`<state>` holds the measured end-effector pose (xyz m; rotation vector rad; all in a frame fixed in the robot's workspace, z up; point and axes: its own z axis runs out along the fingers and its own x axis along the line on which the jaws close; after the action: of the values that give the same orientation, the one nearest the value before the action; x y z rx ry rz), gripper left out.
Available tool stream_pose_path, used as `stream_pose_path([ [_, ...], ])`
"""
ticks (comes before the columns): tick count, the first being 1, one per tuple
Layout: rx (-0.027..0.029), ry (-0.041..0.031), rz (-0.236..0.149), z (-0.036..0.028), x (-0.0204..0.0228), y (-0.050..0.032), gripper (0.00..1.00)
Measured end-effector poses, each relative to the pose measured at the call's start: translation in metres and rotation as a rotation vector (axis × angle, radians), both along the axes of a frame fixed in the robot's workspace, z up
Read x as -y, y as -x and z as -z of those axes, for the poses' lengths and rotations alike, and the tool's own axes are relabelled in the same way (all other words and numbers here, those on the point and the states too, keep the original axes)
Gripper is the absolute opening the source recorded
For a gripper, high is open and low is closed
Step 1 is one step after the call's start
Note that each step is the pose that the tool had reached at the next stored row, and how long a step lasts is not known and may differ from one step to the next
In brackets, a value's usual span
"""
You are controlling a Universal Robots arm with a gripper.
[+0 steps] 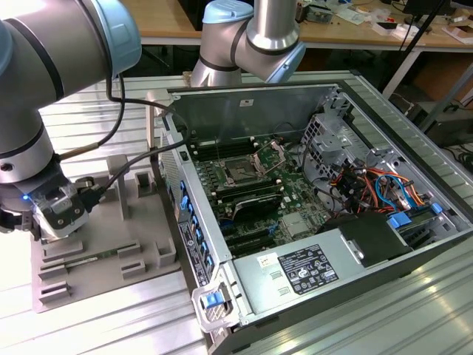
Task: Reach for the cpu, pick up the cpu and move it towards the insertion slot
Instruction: 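Pick up the cpu and move it towards the insertion slot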
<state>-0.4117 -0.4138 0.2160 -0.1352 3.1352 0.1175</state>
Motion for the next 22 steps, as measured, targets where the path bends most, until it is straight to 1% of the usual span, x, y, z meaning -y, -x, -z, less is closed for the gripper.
stream_pose_path([
  [22,0.0000,-0.0058,0.000,-0.0050,0.0000,0.0000,0.55],
])
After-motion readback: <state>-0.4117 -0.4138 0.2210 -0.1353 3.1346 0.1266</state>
